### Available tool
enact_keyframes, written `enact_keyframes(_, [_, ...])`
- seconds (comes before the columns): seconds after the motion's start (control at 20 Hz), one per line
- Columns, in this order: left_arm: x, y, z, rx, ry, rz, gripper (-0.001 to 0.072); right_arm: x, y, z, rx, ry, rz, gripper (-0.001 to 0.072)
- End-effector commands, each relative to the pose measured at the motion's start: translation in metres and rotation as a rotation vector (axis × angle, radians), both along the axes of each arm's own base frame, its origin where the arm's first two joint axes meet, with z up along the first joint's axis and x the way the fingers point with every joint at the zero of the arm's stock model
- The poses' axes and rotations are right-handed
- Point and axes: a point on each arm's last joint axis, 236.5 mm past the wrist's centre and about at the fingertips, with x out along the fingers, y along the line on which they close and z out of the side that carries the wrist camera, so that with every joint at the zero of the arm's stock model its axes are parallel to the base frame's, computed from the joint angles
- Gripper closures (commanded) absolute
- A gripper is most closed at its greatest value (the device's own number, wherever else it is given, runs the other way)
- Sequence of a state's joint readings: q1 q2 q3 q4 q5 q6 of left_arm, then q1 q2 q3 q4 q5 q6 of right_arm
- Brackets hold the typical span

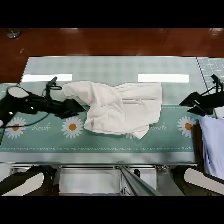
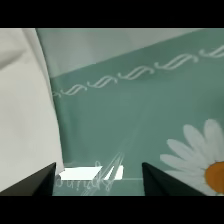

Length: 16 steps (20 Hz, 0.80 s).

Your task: Fold the shirts.

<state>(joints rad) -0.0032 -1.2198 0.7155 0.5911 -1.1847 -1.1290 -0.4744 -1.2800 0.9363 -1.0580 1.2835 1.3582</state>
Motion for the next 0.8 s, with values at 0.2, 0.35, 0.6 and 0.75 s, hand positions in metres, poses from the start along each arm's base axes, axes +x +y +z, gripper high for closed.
enact_keyframes(0.2, [-0.035,-0.076,-0.045,-0.024,0.045,-0.051,0.0007,-0.037,0.044,-0.026,0.053,0.054,0.077,0.0096])
enact_keyframes(0.35, [-0.033,-0.081,-0.053,-0.027,0.071,-0.030,0.0269,-0.056,0.068,-0.039,0.062,0.112,0.147,0.0096])
enact_keyframes(0.6, [-0.008,-0.091,-0.024,-0.065,-0.043,-0.084,0.0690,-0.089,0.128,-0.048,0.094,0.195,0.319,0.0095])
enact_keyframes(0.75, [0.014,-0.093,-0.004,-0.081,-0.110,-0.075,0.0690,-0.085,0.158,-0.048,0.098,0.158,0.364,0.0095])
